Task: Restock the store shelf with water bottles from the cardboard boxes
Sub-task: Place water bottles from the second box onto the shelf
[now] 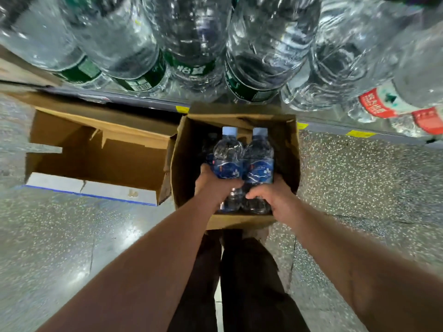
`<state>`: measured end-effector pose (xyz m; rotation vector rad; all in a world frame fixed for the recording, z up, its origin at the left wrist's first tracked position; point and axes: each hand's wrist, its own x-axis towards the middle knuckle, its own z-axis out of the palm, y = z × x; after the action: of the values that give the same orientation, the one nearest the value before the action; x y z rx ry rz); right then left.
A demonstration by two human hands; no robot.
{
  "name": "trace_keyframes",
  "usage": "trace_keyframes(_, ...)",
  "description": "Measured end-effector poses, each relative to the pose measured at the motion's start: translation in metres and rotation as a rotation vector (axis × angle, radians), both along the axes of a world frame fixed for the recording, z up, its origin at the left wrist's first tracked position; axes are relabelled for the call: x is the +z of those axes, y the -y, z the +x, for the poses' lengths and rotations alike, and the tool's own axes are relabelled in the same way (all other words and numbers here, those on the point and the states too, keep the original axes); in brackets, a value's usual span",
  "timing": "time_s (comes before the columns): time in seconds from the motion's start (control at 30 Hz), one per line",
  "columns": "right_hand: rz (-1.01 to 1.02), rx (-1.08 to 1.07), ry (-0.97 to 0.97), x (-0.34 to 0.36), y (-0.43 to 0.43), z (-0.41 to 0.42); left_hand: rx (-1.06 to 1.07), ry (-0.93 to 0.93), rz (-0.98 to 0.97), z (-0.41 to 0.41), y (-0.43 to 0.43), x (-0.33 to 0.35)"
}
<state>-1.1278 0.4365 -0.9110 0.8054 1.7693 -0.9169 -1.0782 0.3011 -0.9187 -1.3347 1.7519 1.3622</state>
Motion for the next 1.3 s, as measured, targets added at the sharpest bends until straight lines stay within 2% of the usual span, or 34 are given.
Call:
trace_keyframes(0.3, -0.213, 0.02, -0.109, 0.144, 0.002, 0.004, 0.082, -0.145, -0.055, 0.018, 0.007, 0.133)
trace_keyframes(0.53, -0.468, 0.032, -0.172, 0.233, 0.013, 0.025, 0.17, -0.301, -0.028, 0.042, 0.028, 0.219)
trace_keyframes(0.8, -0.508, 0.018, -0.457, 0.33, 0.073, 0.09, 0.099, -0.534, -0.068, 0.096, 0.086, 0.322)
trace_keyframes(1.13, -0.596, 0.022, -0.806, 0.485, 0.148, 0.184, 0.166, -0.836, -0.174, 0.196, 0.151, 0.477)
trace_keyframes(1.3, -0.669, 0.059, -0.883, 0.547, 0.171, 0.211, 0.207, -0.962, -0.165, 0.229, 0.174, 0.54)
